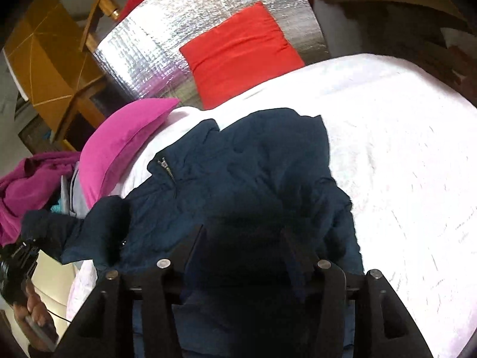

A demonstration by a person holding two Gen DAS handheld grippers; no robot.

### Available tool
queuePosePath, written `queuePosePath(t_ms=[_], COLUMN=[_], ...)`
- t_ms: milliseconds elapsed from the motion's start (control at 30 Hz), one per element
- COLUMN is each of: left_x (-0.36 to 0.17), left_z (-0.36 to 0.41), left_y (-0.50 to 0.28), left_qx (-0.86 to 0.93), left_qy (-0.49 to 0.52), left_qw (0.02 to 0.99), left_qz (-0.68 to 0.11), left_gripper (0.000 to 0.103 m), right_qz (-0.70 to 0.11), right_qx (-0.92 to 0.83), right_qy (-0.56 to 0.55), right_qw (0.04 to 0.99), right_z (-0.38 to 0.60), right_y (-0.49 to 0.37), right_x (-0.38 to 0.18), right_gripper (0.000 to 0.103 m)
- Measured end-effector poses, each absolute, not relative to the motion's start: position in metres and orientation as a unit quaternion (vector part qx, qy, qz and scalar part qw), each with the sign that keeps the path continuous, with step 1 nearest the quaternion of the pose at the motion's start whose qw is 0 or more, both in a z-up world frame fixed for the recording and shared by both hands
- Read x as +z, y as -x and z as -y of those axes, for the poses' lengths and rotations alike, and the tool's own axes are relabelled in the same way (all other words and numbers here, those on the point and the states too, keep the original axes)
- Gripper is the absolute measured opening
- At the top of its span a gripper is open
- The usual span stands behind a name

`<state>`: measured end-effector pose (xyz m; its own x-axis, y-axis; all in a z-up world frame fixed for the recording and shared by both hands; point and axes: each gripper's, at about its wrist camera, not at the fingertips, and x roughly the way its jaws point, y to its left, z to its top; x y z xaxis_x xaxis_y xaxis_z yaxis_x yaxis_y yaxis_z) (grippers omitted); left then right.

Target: Fold large clothes

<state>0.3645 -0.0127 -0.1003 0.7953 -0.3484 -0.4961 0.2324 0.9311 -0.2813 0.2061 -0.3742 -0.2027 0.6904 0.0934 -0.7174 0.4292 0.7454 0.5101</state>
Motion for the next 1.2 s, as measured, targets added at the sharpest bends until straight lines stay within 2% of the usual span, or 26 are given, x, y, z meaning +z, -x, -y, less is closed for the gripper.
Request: queuePosePath(t_ms=[167,333,433,467,500,533,567,800,900,1067,1133,1200], left_x=[-0.115,-0.152,-0.171,-0.176,-0.182,-0.182,-0.183,-0.148,-0.140,-0.164,-0.176,-0.187], left_z=[0.082,0.122,0.141,0.145,0.148,0.151,0.148,0.076,0.029,-0.038,-0.046,-0.051], left_y=[-0.349,-0.353,-0.361,-0.364,-0.367,-0.370,-0.371,-0.360,-0.363,-0.378,-0.385,-0.390], left_qx=[-0.219,-0.268,-0.276,-0.275,-0.273,-0.269,-0.268,-0.280,-0.238,-0.112,-0.088,-0.074], left_qy=[0.047,0.038,0.016,0.011,0.005,0.003,0.005,0.058,0.095,0.144,0.153,0.166], left_qw=[0.927,0.888,0.871,0.864,0.852,0.846,0.837,0.835,0.852,0.862,0.856,0.848], left_qz=[-0.300,-0.371,-0.407,-0.421,-0.447,-0.461,-0.477,-0.469,-0.457,-0.473,-0.486,-0.498], left_gripper=[0.008,0.009,0.017,0.035,0.047,0.068,0.073,0.074,0.079,0.079,0.079,0.078], right_qz=[-0.368,-0.360,-0.359,-0.357,-0.356,-0.353,-0.351,-0.351,-0.355,-0.376,-0.384,-0.393], right_qx=[-0.107,-0.113,-0.115,-0.116,-0.117,-0.117,-0.116,-0.087,-0.058,0.000,0.009,0.008], right_qy=[-0.371,-0.388,-0.392,-0.393,-0.395,-0.396,-0.396,-0.360,-0.331,-0.234,-0.184,-0.124], right_qw=[0.846,0.841,0.839,0.839,0.839,0.840,0.840,0.860,0.873,0.896,0.905,0.911], right_z=[0.389,0.402,0.405,0.406,0.407,0.407,0.408,0.387,0.362,0.293,0.264,0.233], right_y=[-0.196,-0.189,-0.187,-0.186,-0.185,-0.184,-0.182,-0.190,-0.201,-0.230,-0.239,-0.254], right_x=[-0.201,-0.202,-0.202,-0.201,-0.200,-0.199,-0.198,-0.183,-0.176,-0.164,-0.161,-0.161], right_gripper=[0.055,0.058,0.058,0.058,0.060,0.064,0.066,0.067,0.067,0.068,0.074,0.075])
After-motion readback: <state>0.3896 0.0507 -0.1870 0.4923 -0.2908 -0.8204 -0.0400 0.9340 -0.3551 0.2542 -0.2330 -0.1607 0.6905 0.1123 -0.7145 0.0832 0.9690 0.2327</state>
